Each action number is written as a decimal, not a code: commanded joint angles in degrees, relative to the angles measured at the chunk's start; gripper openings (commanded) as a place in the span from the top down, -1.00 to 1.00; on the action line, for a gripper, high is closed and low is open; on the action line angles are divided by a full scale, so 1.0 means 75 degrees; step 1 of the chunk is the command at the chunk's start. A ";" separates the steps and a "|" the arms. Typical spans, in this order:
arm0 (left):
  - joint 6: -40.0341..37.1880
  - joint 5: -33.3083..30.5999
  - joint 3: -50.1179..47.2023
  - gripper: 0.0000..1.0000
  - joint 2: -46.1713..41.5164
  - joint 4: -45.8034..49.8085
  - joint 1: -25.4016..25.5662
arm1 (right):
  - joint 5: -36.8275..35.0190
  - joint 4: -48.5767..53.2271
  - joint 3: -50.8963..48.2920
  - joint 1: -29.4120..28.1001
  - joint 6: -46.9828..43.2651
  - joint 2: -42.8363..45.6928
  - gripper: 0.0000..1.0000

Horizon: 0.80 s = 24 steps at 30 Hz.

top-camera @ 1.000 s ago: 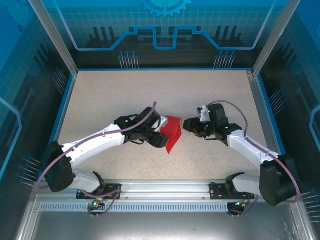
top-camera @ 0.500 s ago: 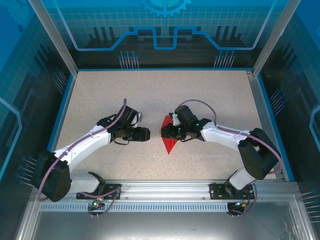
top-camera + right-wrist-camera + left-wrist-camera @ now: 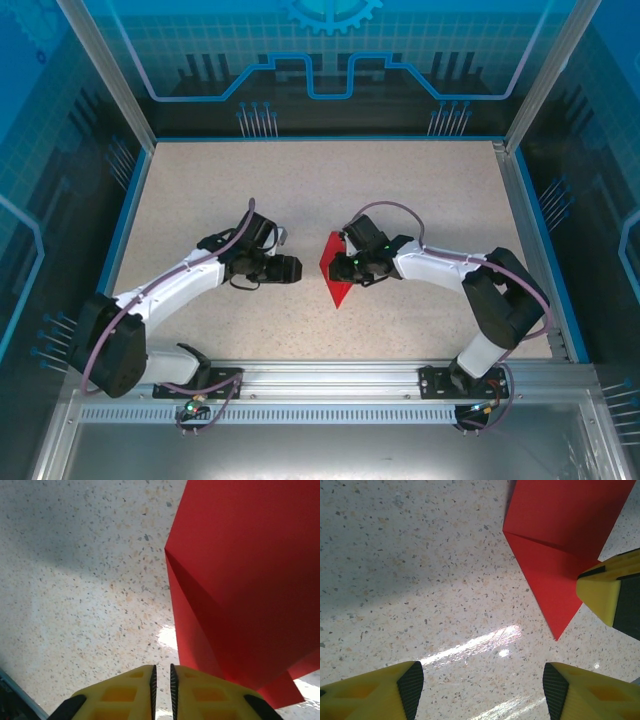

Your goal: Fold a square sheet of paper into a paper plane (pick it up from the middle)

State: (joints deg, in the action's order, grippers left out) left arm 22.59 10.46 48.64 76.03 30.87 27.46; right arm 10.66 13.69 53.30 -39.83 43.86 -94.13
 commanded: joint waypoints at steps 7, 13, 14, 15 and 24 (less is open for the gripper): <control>0.0047 0.0414 -0.0017 -0.35 0.0196 -0.0085 -0.0064 | -0.0049 0.0105 -0.0345 0.0334 -0.0223 -0.0140 0.72; 0.0063 0.0537 -0.0005 -0.35 0.0332 -0.0137 -0.0065 | 0.0037 -0.0115 -0.0829 0.0523 -0.0224 -0.0082 0.75; 0.0069 0.0568 -0.0005 -0.35 0.0367 -0.0165 -0.0070 | 0.0067 -0.0177 -0.0908 0.0558 -0.0214 -0.0100 0.75; 0.0082 0.0606 -0.0005 -0.35 0.0406 -0.0184 -0.0068 | 0.0122 -0.0265 -0.0989 0.0598 -0.0206 -0.0109 0.76; 0.0596 0.1201 -0.0133 -0.32 0.0631 -0.0838 -0.0023 | 0.0369 -0.0759 -0.1504 0.0884 -0.0176 -0.0094 0.81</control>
State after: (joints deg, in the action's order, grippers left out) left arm 24.25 15.79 48.62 79.92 27.66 27.49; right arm 12.51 9.30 43.75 -34.41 43.00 -94.21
